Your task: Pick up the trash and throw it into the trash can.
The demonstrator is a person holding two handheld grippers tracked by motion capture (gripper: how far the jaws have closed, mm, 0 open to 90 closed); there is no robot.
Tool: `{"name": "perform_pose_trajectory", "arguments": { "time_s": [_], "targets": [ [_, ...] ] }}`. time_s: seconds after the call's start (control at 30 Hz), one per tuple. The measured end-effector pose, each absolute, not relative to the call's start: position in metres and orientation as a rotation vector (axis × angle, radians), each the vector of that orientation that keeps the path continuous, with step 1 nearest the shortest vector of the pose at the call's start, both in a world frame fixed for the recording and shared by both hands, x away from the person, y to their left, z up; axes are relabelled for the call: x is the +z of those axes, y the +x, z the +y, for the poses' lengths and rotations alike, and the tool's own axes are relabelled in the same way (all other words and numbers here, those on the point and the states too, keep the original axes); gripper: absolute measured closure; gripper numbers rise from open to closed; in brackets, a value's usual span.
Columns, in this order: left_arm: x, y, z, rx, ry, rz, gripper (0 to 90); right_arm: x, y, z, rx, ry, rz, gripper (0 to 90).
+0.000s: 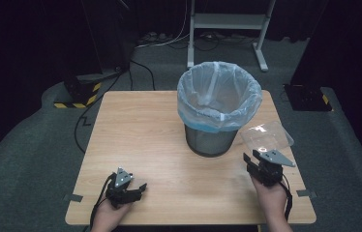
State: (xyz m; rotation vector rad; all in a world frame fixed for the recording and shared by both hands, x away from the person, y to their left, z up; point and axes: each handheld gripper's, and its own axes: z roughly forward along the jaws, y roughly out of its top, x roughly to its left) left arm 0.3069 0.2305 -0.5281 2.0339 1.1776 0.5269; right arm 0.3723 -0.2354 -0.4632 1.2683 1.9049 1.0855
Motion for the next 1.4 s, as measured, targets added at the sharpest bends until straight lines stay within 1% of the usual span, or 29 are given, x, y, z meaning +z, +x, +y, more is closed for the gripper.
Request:
{"name": "perform_pose_trajectory", "arguments": {
  "time_s": [0.03,0.1,0.23,0.3,0.4,0.6,0.63,0.83,0.9,0.97,1.0,1.13,1.23,1.33,1.4],
  "targets": [
    [-0.528,0.307,0.231,0.527,2.034,1.178,29.4,-0.464,0.379,-0.234,1.048,1.262,1.911,60.7],
    [-0.528,0.307,0.231,0.521,2.031,1.176,29.4,-0.469,0.390,-0.231,0.993,1.226,1.907,65.3],
    [-0.528,0.308,0.232,0.509,2.026,1.170,29.4,-0.482,0.404,-0.227,0.901,1.240,1.910,69.3],
    [-0.528,0.308,0.232,0.510,2.029,1.172,29.4,-0.485,0.404,-0.226,0.867,1.212,1.891,73.6],
    [-0.528,0.308,0.232,0.511,2.029,1.171,29.4,-0.484,0.404,-0.228,0.861,1.208,1.880,84.7],
    [-0.528,0.308,0.232,0.510,2.030,1.171,29.4,-0.483,0.397,-0.222,0.857,1.163,1.915,86.2],
    [-0.528,0.308,0.232,0.513,2.032,1.171,29.4,-0.482,0.393,-0.219,0.872,1.153,1.922,90.0],
    [-0.528,0.308,0.231,0.520,2.037,1.170,29.5,-0.476,0.366,-0.207,0.949,1.081,1.936,89.7],
    [-0.528,0.308,0.231,0.522,2.039,1.170,29.5,-0.472,0.366,-0.209,0.956,1.091,1.890,83.0],
    [-0.528,0.308,0.231,0.522,2.039,1.169,29.5,-0.470,0.377,-0.215,0.985,1.164,1.868,73.9],
    [-0.528,0.308,0.231,0.522,2.034,1.173,29.5,-0.471,0.381,-0.217,0.988,1.193,1.861,71.2],
    [-0.528,0.308,0.232,0.513,2.032,1.171,29.5,-0.484,0.389,-0.214,0.912,1.206,1.865,63.8],
    [-0.528,0.309,0.232,0.507,2.029,1.172,29.6,-0.494,0.389,-0.211,0.768,1.139,1.850,59.5],
    [-0.528,0.309,0.232,0.508,2.030,1.172,29.6,-0.498,0.390,-0.211,0.736,1.128,1.814,62.2],
    [-0.528,0.308,0.232,0.512,2.033,1.170,29.6,-0.496,0.388,-0.213,0.756,1.111,1.814,76.9]
  ]
}}
